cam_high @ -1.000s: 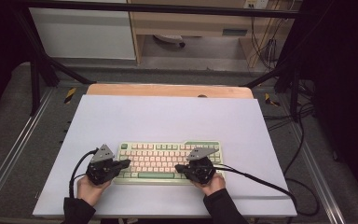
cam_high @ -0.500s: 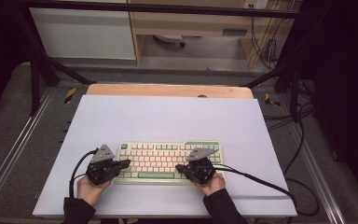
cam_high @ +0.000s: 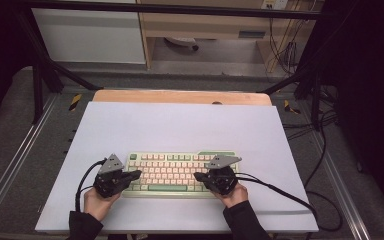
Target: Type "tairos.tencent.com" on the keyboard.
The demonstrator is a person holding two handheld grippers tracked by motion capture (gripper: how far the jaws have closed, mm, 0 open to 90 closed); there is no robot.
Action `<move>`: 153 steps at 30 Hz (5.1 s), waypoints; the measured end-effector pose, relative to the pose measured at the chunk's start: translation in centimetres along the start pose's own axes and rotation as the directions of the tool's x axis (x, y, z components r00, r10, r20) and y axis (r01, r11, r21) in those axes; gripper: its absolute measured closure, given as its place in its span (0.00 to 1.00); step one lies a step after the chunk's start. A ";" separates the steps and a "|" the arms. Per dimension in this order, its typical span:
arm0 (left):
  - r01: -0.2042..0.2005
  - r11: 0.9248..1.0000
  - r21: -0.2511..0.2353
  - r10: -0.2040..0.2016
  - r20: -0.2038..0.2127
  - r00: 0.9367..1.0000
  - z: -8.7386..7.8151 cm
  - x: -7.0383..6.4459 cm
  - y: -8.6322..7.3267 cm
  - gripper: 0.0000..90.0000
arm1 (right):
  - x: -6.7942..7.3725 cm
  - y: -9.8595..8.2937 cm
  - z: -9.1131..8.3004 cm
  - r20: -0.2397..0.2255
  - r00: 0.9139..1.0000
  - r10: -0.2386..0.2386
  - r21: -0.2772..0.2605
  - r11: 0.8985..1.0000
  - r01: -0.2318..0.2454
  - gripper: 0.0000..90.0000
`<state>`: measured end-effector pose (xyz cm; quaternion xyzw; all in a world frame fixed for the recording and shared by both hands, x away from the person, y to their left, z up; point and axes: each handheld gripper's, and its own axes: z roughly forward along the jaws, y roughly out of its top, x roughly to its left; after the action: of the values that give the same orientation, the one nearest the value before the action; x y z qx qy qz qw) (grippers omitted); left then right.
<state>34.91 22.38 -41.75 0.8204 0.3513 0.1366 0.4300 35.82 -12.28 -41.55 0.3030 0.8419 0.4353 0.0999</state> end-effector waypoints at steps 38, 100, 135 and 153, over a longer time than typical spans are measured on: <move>-0.046 0.999 0.019 0.045 0.027 0.999 3.6 -2.3 3.5 1.00 | -1.7 -1.8 -2.4 0.023 0.999 0.033 -0.030 0.999 -0.032 1.00; -0.021 0.998 0.056 0.023 -0.037 0.999 4.3 -0.7 2.4 1.00 | -1.6 -1.9 -2.3 0.019 1.000 0.023 -0.024 0.999 -0.023 1.00; -0.010 0.999 0.030 0.011 -0.026 1.000 2.1 -0.3 1.5 1.00 | -0.8 -1.1 -1.9 -0.018 1.000 0.015 -0.038 0.999 -0.016 1.00; 0.020 1.000 0.018 -0.020 -0.024 1.000 0.2 0.8 -0.1 1.00 | 1.0 0.9 0.8 -0.066 0.998 -0.016 -0.033 0.999 0.014 1.00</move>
<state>35.56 22.89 -42.05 0.8190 0.3660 0.1389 0.4194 35.72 -10.73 -41.26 0.2804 0.8399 0.4578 0.0799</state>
